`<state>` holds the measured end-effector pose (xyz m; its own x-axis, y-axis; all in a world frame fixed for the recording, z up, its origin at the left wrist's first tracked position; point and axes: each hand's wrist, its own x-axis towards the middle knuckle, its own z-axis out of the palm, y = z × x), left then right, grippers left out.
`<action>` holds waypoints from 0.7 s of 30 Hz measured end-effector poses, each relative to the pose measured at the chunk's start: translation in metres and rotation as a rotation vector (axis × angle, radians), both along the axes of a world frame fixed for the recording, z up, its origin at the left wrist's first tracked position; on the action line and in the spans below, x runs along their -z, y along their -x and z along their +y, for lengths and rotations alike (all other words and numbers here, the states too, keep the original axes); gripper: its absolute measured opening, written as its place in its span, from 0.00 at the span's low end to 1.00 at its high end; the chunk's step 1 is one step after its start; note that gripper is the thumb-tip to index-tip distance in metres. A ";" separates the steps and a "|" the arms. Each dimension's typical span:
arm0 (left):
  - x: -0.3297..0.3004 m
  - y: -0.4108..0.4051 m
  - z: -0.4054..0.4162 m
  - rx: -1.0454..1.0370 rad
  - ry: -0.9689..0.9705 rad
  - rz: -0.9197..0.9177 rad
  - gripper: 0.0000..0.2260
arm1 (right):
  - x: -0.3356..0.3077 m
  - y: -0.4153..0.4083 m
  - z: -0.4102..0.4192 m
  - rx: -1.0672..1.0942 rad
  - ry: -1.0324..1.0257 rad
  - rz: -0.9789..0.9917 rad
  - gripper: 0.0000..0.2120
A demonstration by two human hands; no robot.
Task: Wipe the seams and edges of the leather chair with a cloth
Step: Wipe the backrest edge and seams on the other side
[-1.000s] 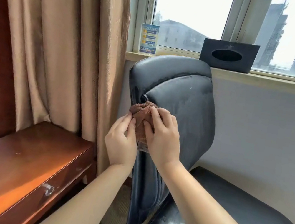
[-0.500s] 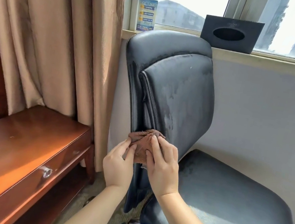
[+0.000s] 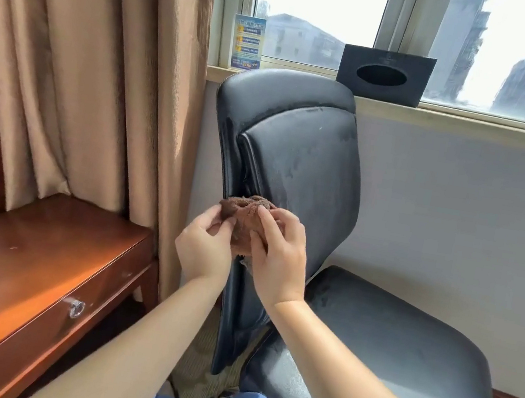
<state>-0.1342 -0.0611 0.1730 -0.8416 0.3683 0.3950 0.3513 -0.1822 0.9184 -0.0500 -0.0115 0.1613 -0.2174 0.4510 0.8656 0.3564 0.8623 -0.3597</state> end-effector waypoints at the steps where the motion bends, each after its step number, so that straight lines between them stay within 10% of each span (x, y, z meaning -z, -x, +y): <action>1: -0.011 0.002 0.002 0.001 -0.027 0.005 0.14 | -0.013 0.002 0.001 -0.010 -0.006 0.006 0.16; 21: 0.075 -0.001 0.001 0.043 0.159 -0.007 0.15 | 0.087 -0.011 0.023 0.085 -0.227 -0.185 0.32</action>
<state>-0.1329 -0.0597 0.0983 -0.8260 0.4619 0.3231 0.3400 -0.0489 0.9392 -0.0391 0.0111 0.0741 -0.3504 0.2743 0.8955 0.4726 0.8773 -0.0838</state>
